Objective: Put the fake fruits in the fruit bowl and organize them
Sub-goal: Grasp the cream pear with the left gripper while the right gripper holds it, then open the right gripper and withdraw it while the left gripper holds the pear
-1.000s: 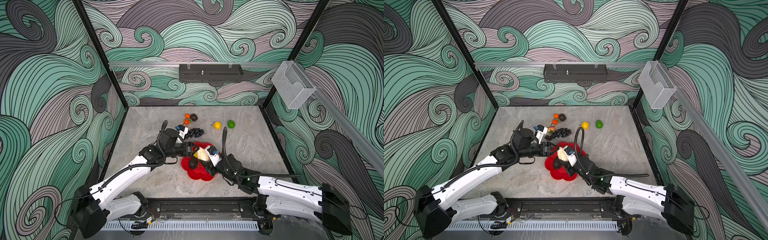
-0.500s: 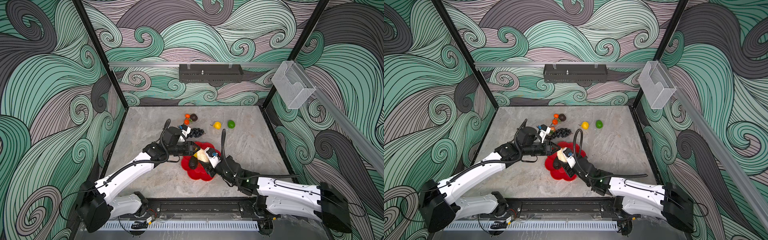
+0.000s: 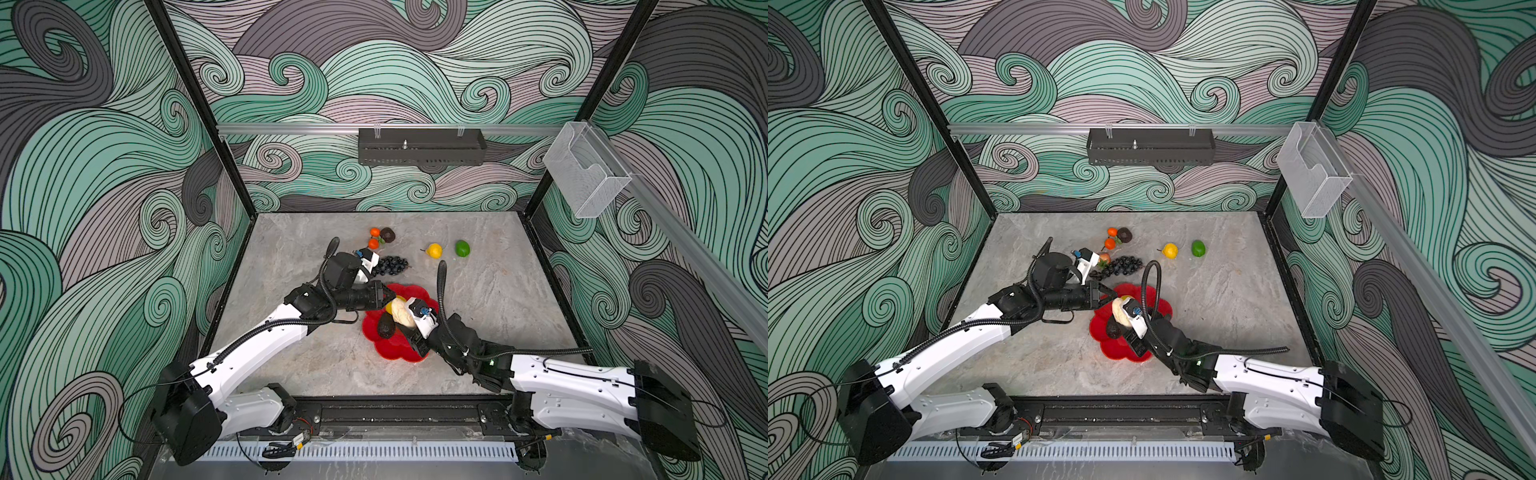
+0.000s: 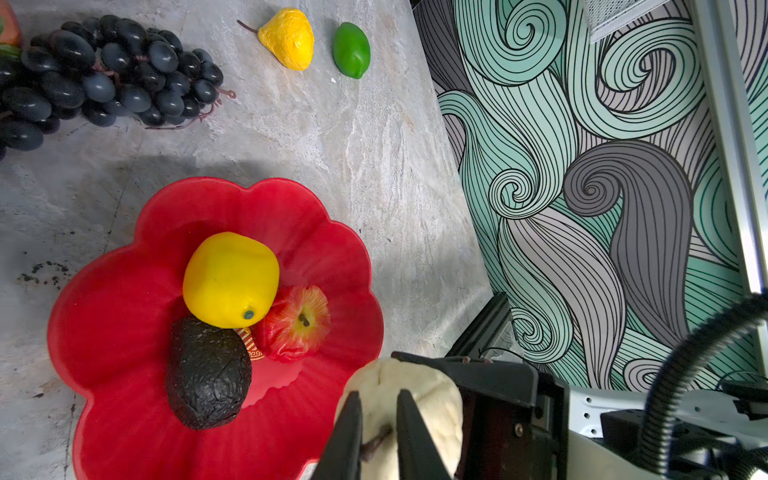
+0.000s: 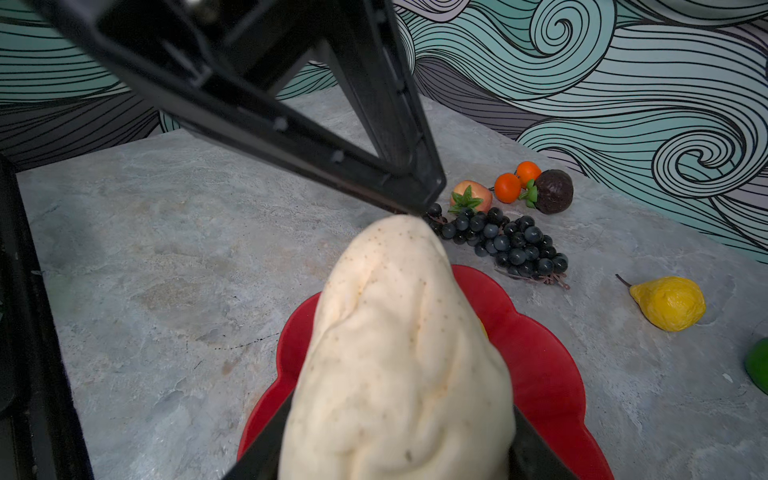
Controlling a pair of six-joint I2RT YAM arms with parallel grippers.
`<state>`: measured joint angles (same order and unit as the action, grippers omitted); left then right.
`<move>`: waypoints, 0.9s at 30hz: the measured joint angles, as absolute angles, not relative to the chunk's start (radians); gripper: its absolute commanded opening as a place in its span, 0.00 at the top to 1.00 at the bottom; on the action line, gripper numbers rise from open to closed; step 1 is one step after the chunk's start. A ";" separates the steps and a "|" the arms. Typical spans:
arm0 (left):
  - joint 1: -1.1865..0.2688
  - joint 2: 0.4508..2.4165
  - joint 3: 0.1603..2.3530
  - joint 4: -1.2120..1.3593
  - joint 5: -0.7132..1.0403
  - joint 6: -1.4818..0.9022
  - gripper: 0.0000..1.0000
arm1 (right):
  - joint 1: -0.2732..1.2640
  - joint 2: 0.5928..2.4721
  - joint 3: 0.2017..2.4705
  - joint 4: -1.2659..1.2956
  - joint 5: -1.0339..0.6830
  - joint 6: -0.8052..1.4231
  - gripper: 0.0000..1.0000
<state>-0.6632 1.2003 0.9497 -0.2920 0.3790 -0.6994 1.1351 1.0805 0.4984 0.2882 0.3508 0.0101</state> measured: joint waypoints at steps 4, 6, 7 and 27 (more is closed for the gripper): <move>-0.663 1.200 0.950 -0.292 0.383 -0.699 0.87 | 1.135 1.082 0.498 0.288 0.361 0.010 0.44; -0.662 1.201 0.950 -0.292 0.387 -0.699 0.88 | 1.135 1.083 0.498 0.288 0.363 0.010 0.44; -0.662 1.201 0.950 -0.292 0.389 -0.699 0.89 | 1.135 1.083 0.498 0.288 0.364 0.010 0.44; -0.657 1.223 0.982 -0.302 0.437 -0.651 1.00 | 1.135 1.003 0.498 0.236 0.403 0.042 0.02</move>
<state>-0.6571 1.2228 0.9817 -0.3016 0.4370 -0.6506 1.1347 1.0031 0.4984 0.2356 0.4026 0.0418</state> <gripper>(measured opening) 0.051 0.955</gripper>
